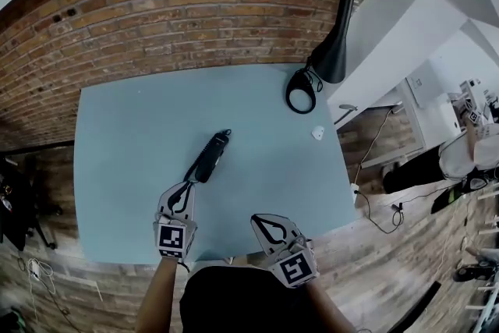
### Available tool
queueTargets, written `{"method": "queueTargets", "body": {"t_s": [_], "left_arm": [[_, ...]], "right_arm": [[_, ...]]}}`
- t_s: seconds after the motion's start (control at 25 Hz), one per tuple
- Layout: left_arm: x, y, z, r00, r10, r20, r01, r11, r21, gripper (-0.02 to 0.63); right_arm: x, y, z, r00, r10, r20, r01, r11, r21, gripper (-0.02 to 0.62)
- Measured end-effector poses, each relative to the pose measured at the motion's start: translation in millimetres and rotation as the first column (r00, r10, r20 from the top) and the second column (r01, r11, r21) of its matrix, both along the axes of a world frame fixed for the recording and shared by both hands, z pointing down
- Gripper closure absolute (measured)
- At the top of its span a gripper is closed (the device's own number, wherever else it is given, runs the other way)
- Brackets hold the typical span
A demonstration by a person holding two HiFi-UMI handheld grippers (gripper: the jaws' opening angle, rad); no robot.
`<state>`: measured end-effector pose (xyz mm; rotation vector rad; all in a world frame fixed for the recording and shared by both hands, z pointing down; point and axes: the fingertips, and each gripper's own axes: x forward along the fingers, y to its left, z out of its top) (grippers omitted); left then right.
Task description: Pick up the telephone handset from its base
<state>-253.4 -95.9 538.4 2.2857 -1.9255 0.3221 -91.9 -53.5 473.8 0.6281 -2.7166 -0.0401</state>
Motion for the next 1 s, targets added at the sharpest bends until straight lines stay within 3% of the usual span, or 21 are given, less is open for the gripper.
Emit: {"method": "queueTargets", "body": {"t_s": [0.08, 0.16, 0.36, 0.44, 0.6, 0.72, 0.92, 1.0], "left_arm": [[3, -10, 6, 1.000, 0.018, 0.007, -0.018, 1.000, -0.024, 0.566], [8, -19, 14, 0.999, 0.049, -0.001, -0.048, 0.996, -0.072, 0.520], [18, -36, 33, 0.995, 0.096, 0.000, -0.094, 0.981, -0.172, 0.517], [19, -46, 39, 0.995, 0.101, -0.010, -0.101, 0.973, -0.205, 0.460], [19, -66, 53, 0.996, 0.086, 0.005, -0.081, 0.959, -0.272, 0.406], [18, -81, 67, 0.998, 0.063, 0.010, -0.056, 0.944, -0.324, 0.304], [17, -92, 88, 0.999, 0.040, 0.020, -0.030, 0.921, -0.387, 0.293], [18, -92, 101, 0.999, 0.047, 0.011, -0.038, 0.901, -0.433, 0.249]], "right_arm": [[5, -12, 0, 1.000, 0.011, 0.004, -0.011, 1.000, -0.007, 0.572], [9, -19, 0, 1.000, 0.016, 0.016, -0.016, 1.000, -0.006, 0.572], [29, -34, 2, 0.997, 0.064, 0.050, -0.061, 0.997, -0.052, 0.572], [39, -42, 4, 0.996, 0.083, 0.043, -0.081, 0.996, -0.047, 0.572], [64, -57, 7, 0.985, 0.163, 0.051, -0.158, 0.984, -0.078, 0.572], [80, -67, 11, 0.978, 0.204, 0.044, -0.199, 0.976, -0.092, 0.572], [93, -72, 19, 0.973, 0.230, 0.033, -0.225, 0.969, -0.106, 0.572], [94, -72, 23, 0.972, 0.234, 0.039, -0.228, 0.967, -0.112, 0.572]]}}
